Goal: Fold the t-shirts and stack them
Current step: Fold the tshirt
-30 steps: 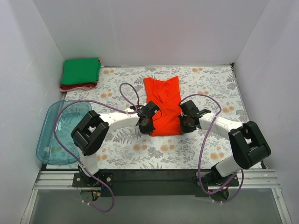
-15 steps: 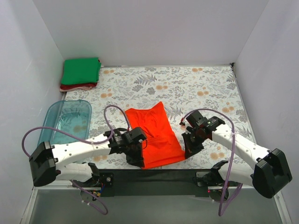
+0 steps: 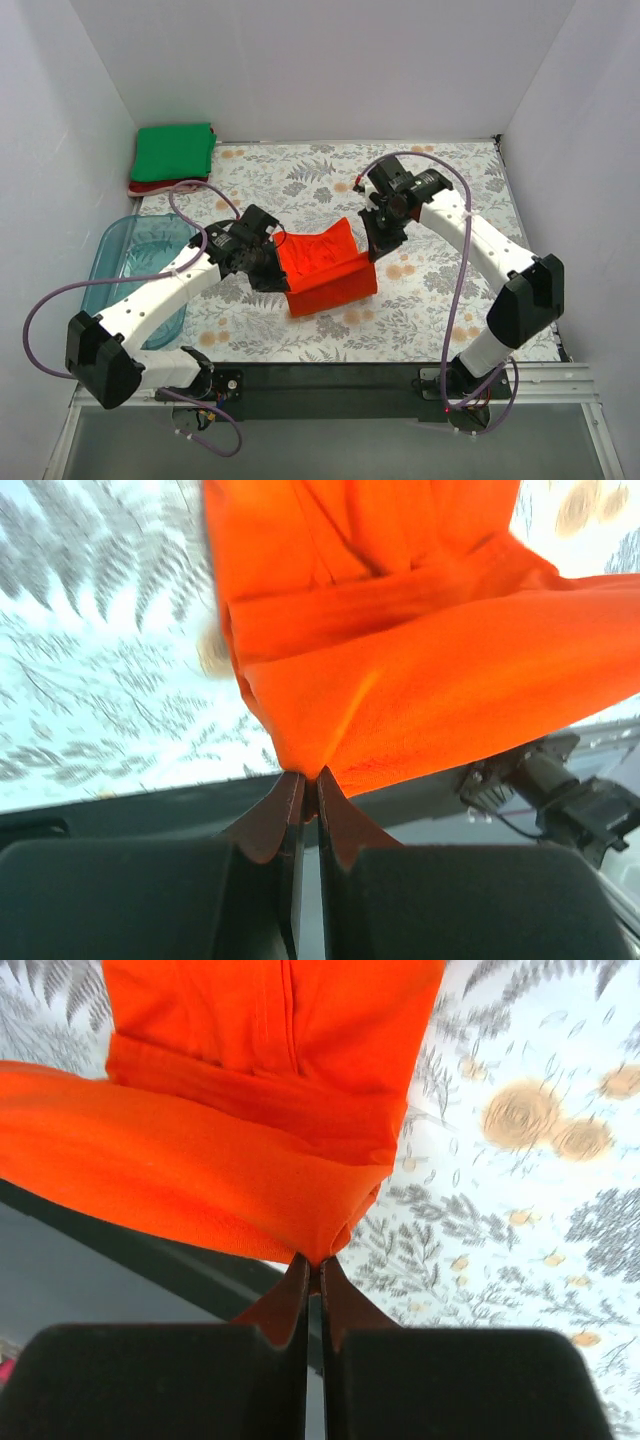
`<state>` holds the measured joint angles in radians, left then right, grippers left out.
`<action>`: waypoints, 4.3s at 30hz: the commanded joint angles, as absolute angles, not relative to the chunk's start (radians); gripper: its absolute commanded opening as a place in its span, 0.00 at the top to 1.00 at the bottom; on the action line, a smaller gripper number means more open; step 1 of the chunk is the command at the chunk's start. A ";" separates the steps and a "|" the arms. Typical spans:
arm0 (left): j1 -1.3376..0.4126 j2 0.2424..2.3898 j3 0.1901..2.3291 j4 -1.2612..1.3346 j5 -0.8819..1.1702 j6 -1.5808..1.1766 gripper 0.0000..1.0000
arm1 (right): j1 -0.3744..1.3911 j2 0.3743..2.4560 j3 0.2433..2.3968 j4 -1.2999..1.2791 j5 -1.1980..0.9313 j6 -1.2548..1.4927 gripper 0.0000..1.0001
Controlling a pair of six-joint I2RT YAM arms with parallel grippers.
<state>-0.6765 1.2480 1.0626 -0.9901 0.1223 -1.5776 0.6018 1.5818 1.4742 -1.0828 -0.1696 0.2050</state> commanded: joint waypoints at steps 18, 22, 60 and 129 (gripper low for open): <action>-0.384 1.471 1.157 -0.798 0.127 -1.345 1.00 | 0.554 1.985 1.956 -1.131 -0.043 0.095 0.99; -0.367 1.528 1.169 -0.729 0.104 -1.330 1.00 | 0.545 2.048 2.006 -1.108 -0.041 0.103 0.99; -0.386 1.392 0.938 -0.255 -0.028 -1.236 0.37 | 0.502 1.769 1.481 -0.531 -0.008 0.213 0.58; -0.340 1.421 0.643 0.186 0.489 -1.606 0.60 | 0.353 1.773 0.907 0.522 -1.034 0.585 0.60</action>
